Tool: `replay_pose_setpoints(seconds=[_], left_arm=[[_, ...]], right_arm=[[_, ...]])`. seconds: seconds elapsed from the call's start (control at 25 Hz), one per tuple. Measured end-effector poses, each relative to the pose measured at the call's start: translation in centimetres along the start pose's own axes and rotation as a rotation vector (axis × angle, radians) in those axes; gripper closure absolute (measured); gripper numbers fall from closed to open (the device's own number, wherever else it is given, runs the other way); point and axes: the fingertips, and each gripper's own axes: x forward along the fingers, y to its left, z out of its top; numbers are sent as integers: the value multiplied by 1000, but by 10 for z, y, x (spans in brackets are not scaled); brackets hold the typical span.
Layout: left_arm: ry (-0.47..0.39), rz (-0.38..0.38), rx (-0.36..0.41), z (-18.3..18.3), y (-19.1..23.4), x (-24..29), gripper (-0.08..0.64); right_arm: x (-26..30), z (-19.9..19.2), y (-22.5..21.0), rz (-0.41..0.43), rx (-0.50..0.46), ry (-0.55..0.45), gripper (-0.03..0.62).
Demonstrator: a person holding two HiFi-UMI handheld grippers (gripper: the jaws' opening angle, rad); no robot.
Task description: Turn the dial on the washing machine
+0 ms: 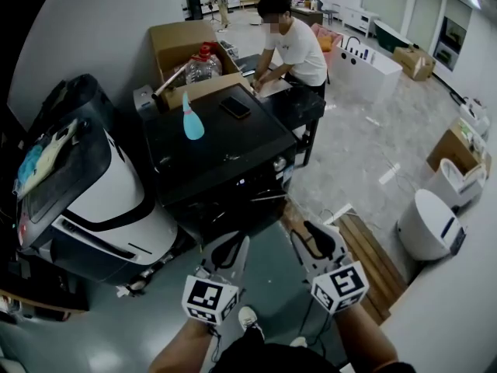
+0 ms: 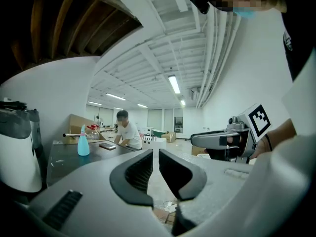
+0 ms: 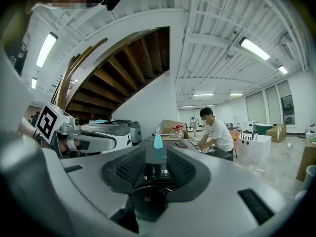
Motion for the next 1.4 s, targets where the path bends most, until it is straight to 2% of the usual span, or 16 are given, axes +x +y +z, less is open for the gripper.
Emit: replay_pose_setpoints(seconds=[0.12, 0.68, 1.12, 1.4], left_arm=[[16, -21, -12, -2, 21, 13, 471], [65, -82, 0, -26, 103, 43, 389], [95, -71, -17, -29, 107, 57, 340], [110, 0, -23, -31, 106, 85, 325]], right_arm=[[23, -4, -6, -24, 5, 19, 451], [116, -23, -13, -87, -13, 52, 402], [140, -30, -31, -74, -48, 81, 345], [161, -49, -67, -32, -61, 128, 327]])
